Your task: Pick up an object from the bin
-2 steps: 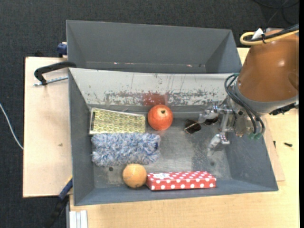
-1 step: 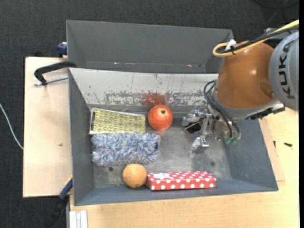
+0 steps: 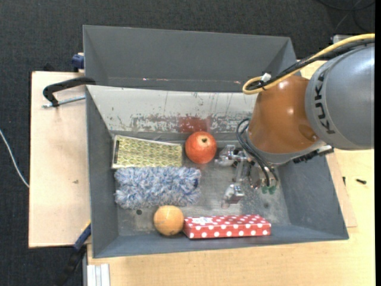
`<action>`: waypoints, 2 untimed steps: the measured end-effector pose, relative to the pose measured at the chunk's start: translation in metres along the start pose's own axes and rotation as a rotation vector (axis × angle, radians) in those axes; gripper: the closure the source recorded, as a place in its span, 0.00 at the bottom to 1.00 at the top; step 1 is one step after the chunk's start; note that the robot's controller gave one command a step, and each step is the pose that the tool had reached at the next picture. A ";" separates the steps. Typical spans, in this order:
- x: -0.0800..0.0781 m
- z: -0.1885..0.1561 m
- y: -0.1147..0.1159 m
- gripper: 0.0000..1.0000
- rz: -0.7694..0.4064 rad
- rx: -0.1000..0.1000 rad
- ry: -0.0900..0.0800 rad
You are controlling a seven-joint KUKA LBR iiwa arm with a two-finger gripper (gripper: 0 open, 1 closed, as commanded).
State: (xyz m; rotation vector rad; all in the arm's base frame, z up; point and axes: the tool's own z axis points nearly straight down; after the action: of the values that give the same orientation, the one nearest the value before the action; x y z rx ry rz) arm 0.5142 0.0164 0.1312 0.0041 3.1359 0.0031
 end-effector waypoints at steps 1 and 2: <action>-0.024 0.023 0.035 0.00 -0.011 0.000 0.002; -0.049 0.056 0.058 0.00 0.082 -0.001 0.029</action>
Offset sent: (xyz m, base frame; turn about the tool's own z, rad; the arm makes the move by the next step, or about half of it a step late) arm 0.0549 0.0569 -0.0612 0.0857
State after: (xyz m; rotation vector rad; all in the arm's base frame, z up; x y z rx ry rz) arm 0.5633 0.0742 0.0758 0.1333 3.1617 0.0046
